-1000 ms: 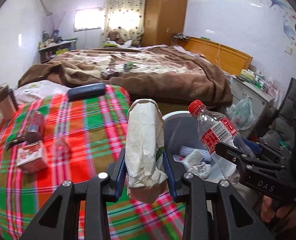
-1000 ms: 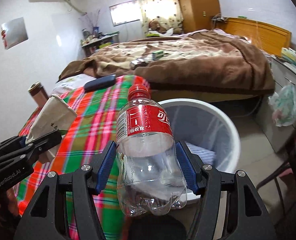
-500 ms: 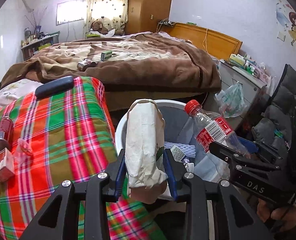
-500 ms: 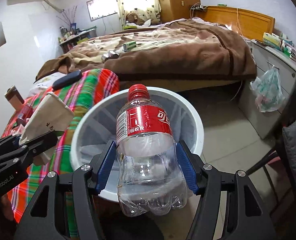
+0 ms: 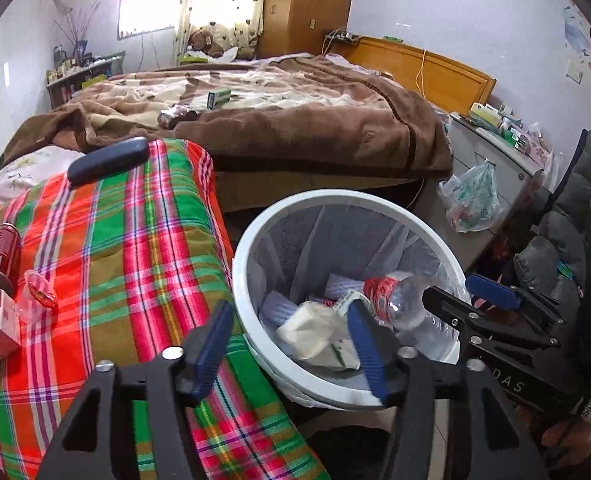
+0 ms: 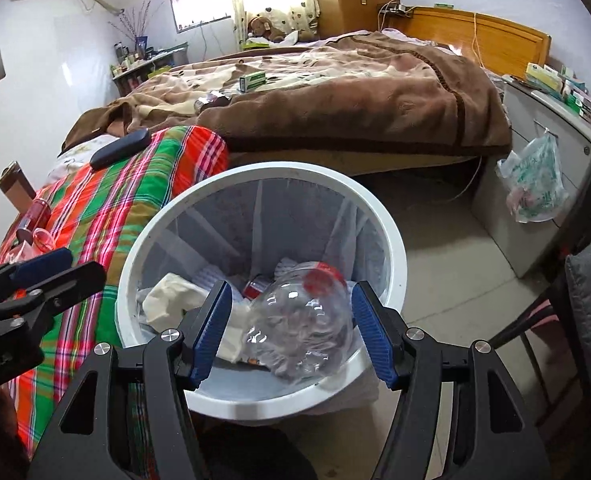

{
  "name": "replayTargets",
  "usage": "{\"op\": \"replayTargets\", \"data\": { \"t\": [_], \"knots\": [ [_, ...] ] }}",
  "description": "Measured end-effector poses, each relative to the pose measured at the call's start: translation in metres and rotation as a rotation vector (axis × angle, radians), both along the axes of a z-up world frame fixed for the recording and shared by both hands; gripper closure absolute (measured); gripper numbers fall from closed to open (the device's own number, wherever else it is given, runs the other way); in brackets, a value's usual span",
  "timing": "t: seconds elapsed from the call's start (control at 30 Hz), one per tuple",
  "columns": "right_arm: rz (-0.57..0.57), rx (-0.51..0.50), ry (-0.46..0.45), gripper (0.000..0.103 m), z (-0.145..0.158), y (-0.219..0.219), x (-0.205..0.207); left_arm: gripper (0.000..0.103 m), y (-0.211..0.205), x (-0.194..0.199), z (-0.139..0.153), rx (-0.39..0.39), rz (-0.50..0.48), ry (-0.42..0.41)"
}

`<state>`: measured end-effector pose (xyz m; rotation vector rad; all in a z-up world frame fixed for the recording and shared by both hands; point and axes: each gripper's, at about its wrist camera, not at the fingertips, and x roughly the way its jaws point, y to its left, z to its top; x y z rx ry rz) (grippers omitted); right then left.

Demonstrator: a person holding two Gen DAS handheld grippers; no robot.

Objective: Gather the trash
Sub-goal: 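Move both grippers back from the wastebasket over the plaid bed cover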

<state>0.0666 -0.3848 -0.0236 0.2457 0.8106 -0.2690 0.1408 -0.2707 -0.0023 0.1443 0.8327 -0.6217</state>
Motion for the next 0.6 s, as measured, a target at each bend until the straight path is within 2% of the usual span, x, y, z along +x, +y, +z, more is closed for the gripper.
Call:
{"op": "replayTargets", "data": {
  "t": [0.6],
  "knots": [
    [0.040,-0.007,-0.058,0.039,0.014,0.029,-0.001,0.042,0.061,-0.012,0.020,-0.046,0.095,-0.045]
  ]
}}
